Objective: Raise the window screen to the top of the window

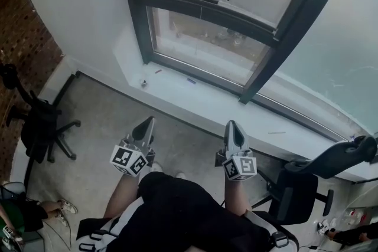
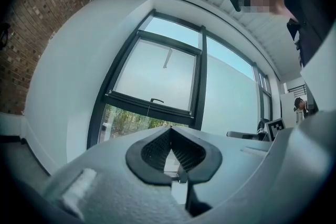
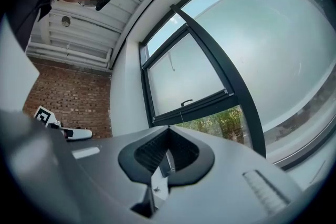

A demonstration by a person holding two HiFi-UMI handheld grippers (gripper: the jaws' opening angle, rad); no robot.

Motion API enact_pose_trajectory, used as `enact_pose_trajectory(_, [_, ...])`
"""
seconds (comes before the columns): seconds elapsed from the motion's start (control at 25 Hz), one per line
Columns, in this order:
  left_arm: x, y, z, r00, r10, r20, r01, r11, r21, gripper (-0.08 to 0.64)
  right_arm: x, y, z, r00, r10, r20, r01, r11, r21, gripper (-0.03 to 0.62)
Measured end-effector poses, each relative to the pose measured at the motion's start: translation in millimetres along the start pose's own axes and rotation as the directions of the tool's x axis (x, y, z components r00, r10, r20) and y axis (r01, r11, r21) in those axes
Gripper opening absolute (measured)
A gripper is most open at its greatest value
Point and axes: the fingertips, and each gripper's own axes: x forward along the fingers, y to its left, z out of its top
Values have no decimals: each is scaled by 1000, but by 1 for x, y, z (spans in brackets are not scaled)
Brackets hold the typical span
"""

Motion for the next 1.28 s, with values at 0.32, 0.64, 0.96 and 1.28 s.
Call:
enact_pose_trajectory(0.32, [56, 33, -11, 998, -61, -15, 61, 998, -15, 4, 37, -25, -17, 996, -72, -54, 68, 995, -72, 3])
enact_pose_trajectory(0.64, [149, 81, 4, 980, -199, -4, 199, 980, 12, 5, 105, -39, -8, 987, -162, 7, 161, 977, -137, 3])
enact_pose_trajectory(0.96, [218, 128, 22, 960, -275, -42, 277, 960, 32, 5, 179, -31, -12, 981, -196, 5, 194, 964, -185, 3])
enact_pose_trajectory(1.28, [275, 161, 27, 935, -351, -59, 353, 935, 31, 5, 257, -26, -7, 977, -212, -5, 201, 932, -303, 3])
